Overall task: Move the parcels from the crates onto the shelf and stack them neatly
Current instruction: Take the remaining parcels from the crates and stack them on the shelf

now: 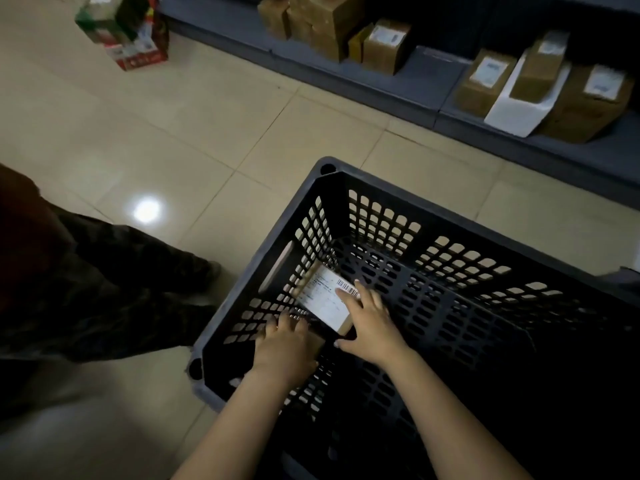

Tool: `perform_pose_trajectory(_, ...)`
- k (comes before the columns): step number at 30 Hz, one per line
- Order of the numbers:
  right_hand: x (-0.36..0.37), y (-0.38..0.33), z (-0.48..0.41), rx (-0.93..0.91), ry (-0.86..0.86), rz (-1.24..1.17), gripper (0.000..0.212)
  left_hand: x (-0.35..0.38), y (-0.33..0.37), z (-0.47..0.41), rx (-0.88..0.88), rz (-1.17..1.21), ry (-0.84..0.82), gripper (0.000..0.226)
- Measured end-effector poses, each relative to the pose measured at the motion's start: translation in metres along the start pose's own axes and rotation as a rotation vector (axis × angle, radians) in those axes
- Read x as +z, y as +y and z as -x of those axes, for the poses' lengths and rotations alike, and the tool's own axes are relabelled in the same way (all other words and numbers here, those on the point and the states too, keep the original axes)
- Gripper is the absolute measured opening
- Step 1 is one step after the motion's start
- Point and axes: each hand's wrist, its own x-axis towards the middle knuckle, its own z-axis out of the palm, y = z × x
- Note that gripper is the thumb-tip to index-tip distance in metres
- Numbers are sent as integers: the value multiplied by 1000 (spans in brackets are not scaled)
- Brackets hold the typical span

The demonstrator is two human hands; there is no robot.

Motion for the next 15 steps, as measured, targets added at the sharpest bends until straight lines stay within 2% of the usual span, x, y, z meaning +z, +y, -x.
perform_pose_trajectory(8,11,1,-6,8,95,9,91,4,2,-6,-10,-25,-36,72)
perform_pose_trajectory(15,2,12,21,58,199,0,94,-2,4,-10,-75,-34,-91,80)
